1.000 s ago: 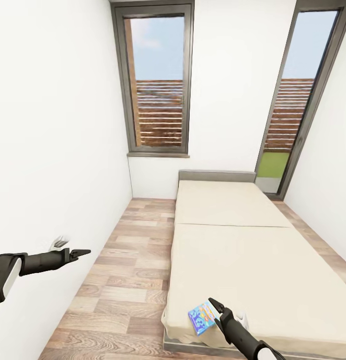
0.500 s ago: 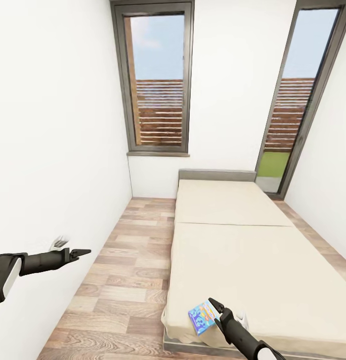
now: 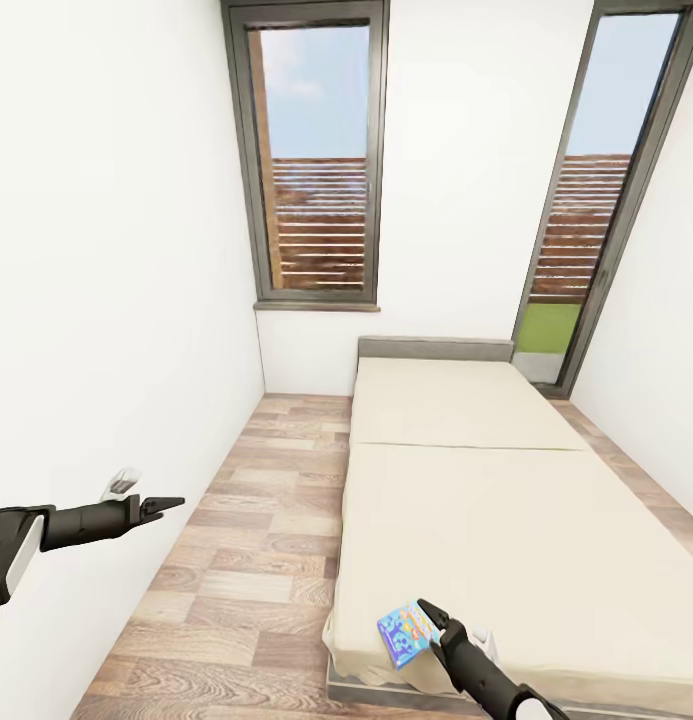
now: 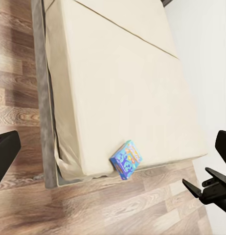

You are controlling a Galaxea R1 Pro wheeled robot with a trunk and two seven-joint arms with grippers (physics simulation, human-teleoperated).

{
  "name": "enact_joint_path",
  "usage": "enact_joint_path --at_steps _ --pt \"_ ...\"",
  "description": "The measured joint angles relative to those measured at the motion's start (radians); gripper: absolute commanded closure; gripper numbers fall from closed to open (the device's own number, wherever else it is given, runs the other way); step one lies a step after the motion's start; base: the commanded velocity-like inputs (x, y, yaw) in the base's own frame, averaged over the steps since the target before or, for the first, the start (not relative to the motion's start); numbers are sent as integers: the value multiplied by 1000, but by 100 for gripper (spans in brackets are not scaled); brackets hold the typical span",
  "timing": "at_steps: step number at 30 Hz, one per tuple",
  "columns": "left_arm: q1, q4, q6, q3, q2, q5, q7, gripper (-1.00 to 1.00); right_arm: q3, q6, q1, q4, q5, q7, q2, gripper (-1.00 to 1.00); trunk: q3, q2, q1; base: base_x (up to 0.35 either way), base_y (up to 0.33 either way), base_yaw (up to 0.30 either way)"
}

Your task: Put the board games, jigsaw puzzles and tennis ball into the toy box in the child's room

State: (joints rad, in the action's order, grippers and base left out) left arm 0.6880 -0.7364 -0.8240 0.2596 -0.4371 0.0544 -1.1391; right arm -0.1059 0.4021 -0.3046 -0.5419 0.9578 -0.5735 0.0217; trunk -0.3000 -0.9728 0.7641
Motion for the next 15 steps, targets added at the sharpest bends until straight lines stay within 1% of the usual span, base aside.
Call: enact_joint_path --at_steps 15 --pt "0 0 0 -1 -1 -2 -11 -100 0 -1 0 21 -1 1 -1 -100 -47 -105 58 0 0 0"
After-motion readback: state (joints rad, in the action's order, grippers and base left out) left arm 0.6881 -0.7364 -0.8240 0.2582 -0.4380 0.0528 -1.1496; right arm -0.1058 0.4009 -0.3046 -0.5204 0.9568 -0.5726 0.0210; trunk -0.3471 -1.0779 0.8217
